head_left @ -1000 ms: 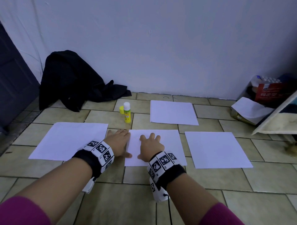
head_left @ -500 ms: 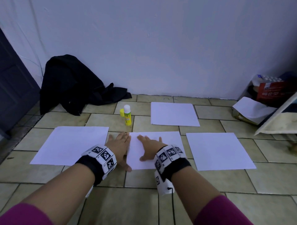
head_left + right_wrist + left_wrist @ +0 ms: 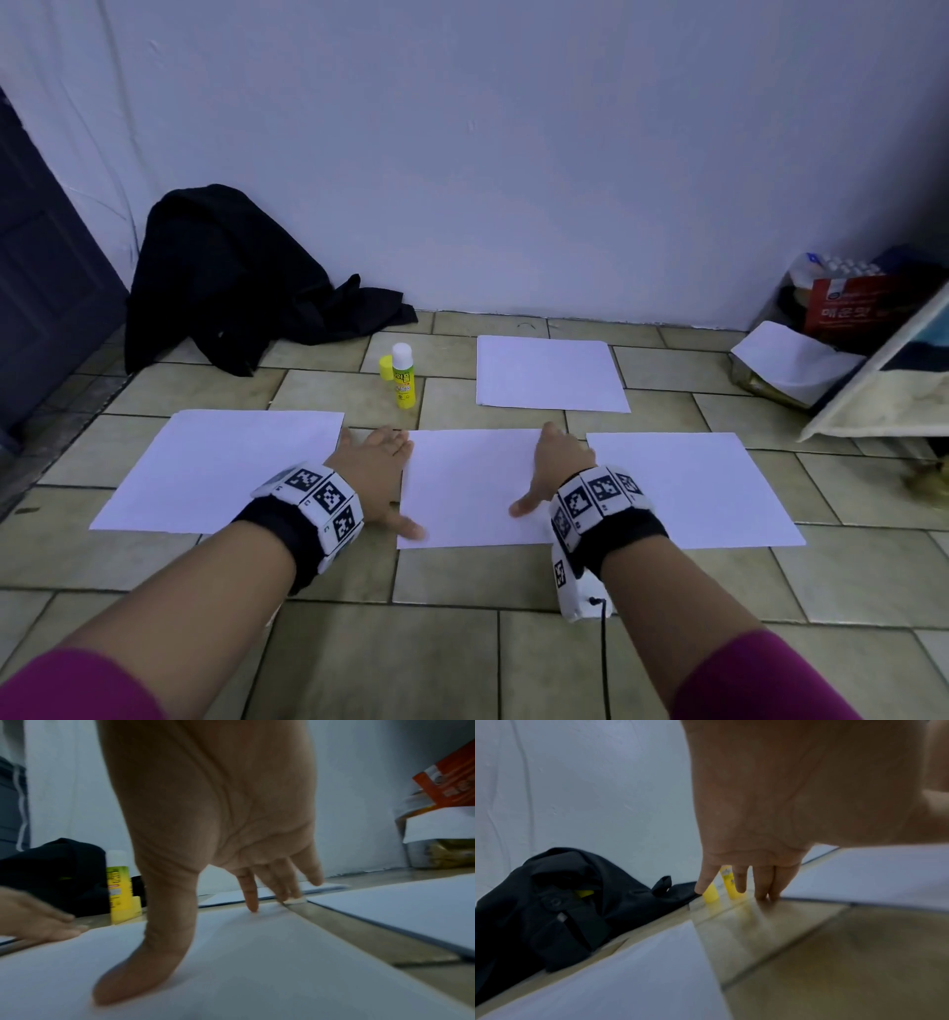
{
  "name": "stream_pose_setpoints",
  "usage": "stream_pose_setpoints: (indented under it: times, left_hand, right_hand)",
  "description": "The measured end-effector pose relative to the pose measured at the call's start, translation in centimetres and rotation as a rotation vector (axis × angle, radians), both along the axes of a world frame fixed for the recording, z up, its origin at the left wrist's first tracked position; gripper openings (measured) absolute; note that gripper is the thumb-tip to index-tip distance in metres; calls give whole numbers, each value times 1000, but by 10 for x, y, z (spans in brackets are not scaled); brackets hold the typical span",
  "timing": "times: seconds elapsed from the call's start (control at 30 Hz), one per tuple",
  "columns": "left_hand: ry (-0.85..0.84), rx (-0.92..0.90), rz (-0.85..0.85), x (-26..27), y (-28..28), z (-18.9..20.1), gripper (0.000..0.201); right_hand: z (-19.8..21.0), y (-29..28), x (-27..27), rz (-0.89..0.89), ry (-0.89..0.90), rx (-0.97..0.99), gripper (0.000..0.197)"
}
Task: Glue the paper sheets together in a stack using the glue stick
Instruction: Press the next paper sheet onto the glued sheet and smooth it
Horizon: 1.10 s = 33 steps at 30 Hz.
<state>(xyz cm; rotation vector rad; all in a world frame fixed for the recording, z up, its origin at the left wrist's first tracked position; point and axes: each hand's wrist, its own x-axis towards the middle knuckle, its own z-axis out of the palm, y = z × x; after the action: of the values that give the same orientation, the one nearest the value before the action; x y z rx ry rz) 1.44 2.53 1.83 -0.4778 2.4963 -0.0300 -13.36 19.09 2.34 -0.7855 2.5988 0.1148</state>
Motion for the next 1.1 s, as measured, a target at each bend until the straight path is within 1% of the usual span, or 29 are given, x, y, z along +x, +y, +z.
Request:
stream_pose_setpoints:
  times: [0.07, 0.1, 0.17, 0.23, 0.3, 0.33, 0.4, 0.43, 0.5, 0.57, 0.6, 0.63, 0.7, 0.77, 0.83, 0.9, 0.97, 1.03, 1.1]
  left_hand:
    - [51, -50, 12, -5, 4, 7, 100]
    - [88, -80, 26, -9, 7, 10, 93]
    - [193, -127, 39, -14, 17, 14, 78]
    - [303, -76, -6, -15, 28, 12, 62]
    - [298, 16, -105, -14, 36, 7, 52]
    - [272, 32, -140, -13, 39, 5, 49]
    - [257, 30, -157, -9, 42, 6, 42]
    - [260, 41, -152, -7, 43, 8, 39]
    - [275, 84, -103, -5, 43, 11, 34]
    - [303, 89, -26, -2, 40, 10, 37]
    - [309, 64, 8, 0, 37, 8, 45]
    - [305, 45, 52, 1, 35, 5, 58]
    - [285, 64, 168, 5, 28, -3, 86]
    - [232, 94, 225, 8, 24, -7, 103]
    - [195, 98, 216, 9, 21, -9, 107]
    - [182, 88, 186, 9, 21, -9, 105]
    - [160, 56, 151, 10, 22, -9, 102]
    - [127, 32, 140, 12, 21, -11, 100]
    - [92, 30, 151, 14, 18, -15, 100]
  right_hand:
    - [0, -2, 8, 33, 116, 93, 97]
    - [-1, -2, 11, 69, 136, 104, 92]
    - [-1, -3, 16, 115, 72, 92, 83]
    - [-3, -5, 21, 149, -39, 51, 78]
    - [-5, -8, 28, 176, -85, 1, 74]
    - [-5, -9, 32, 166, -86, -30, 69]
    - [-8, -13, 38, 119, -79, -100, 57]
    - [-9, -15, 42, 109, -78, -129, 56]
    - [-11, -20, 52, 163, -77, -157, 67]
    - [-14, -25, 59, 278, -79, -165, 75]
    - [-14, -28, 62, 323, -84, -174, 75]
    - [-14, -30, 63, 361, -93, -183, 74]
    - [-14, -34, 65, 427, -117, -188, 75]
    - [-11, -39, 65, 475, -137, -169, 80]
    - [-8, -43, 67, 501, -168, -153, 86]
    - [-6, -48, 72, 544, -225, -169, 87]
    - [-4, -51, 77, 532, -297, -212, 86]
    - [-3, -50, 74, 472, -312, -208, 77]
    - [-1, -45, 62, 404, -280, -178, 64]
